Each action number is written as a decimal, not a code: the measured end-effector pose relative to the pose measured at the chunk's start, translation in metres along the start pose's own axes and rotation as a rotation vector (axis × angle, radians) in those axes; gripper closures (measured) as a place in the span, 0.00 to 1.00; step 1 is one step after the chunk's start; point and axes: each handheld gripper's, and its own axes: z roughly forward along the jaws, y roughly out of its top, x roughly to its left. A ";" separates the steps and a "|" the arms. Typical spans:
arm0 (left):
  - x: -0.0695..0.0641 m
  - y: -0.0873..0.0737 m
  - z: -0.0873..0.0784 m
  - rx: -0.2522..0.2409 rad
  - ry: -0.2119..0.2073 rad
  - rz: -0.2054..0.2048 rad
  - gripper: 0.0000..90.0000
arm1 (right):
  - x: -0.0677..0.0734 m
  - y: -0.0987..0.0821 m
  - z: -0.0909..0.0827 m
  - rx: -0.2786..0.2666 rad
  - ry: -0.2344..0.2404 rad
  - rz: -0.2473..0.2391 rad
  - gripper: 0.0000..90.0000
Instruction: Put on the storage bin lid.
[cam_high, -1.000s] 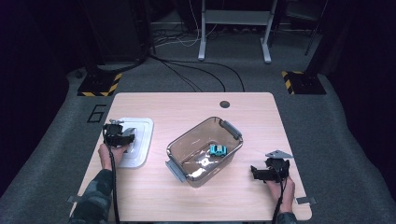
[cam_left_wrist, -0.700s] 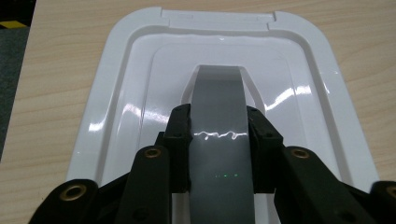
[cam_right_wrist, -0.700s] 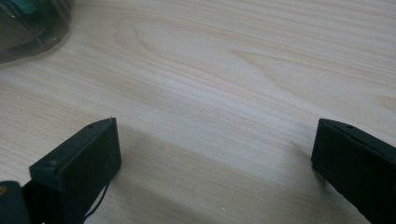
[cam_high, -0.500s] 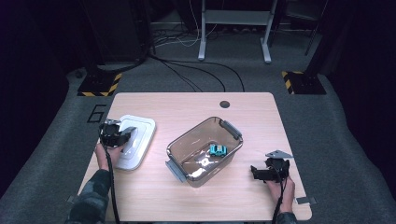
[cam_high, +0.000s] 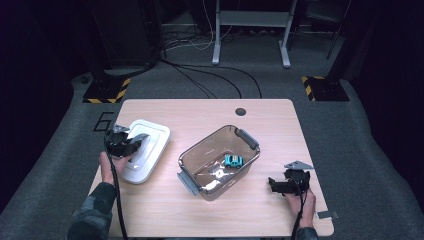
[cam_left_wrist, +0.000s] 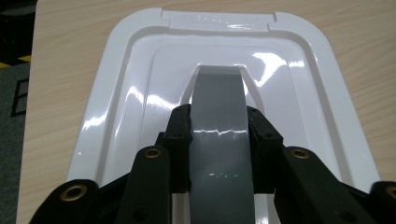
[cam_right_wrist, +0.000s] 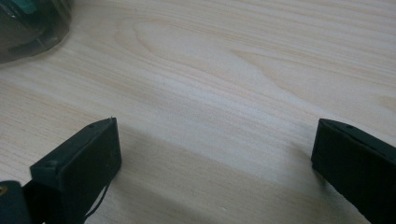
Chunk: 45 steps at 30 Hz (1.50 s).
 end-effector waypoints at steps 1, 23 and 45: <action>0.000 0.001 -0.002 -0.005 -0.001 0.003 0.74 | 0.000 0.000 0.000 0.000 0.000 0.001 0.01; -0.024 0.041 -0.047 -0.016 -0.119 0.102 0.74 | 0.000 0.000 0.000 0.000 -0.002 0.002 0.01; -0.060 0.076 -0.079 -0.055 -0.192 0.192 0.74 | 0.000 0.000 0.000 -0.002 -0.004 0.004 0.01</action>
